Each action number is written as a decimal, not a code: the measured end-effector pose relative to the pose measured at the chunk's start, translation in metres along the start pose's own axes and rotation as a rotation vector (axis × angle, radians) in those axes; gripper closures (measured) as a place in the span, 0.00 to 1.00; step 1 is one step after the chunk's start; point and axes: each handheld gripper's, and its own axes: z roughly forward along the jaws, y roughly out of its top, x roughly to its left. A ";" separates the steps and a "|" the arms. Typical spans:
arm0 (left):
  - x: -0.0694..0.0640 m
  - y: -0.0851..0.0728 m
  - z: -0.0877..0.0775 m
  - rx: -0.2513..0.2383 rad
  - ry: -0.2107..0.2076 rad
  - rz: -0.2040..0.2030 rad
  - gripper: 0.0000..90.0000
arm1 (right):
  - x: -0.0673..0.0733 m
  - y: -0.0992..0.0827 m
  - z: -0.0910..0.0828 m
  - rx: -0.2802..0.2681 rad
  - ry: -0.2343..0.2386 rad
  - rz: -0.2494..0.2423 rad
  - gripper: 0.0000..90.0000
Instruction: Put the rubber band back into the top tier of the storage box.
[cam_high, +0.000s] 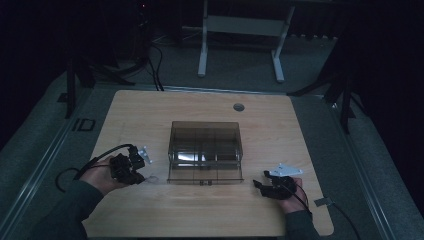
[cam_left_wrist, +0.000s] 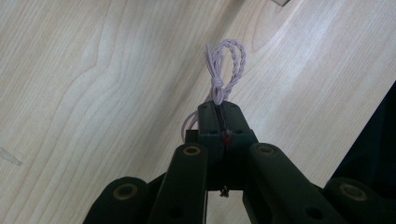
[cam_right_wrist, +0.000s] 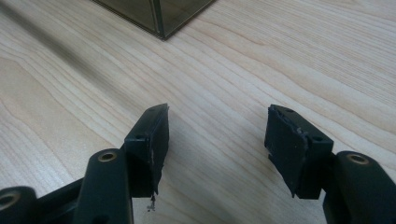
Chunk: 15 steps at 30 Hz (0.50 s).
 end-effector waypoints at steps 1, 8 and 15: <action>0.000 0.001 -0.001 -0.001 -0.001 -0.001 0.99 | 0.000 0.000 0.000 0.000 0.000 0.000 0.45; 0.001 0.005 -0.006 -0.001 -0.001 0.012 0.99 | 0.000 0.000 0.000 0.000 0.001 -0.001 0.45; 0.002 0.009 -0.010 -0.005 -0.007 0.019 0.99 | 0.000 0.000 0.000 0.000 0.001 -0.001 0.45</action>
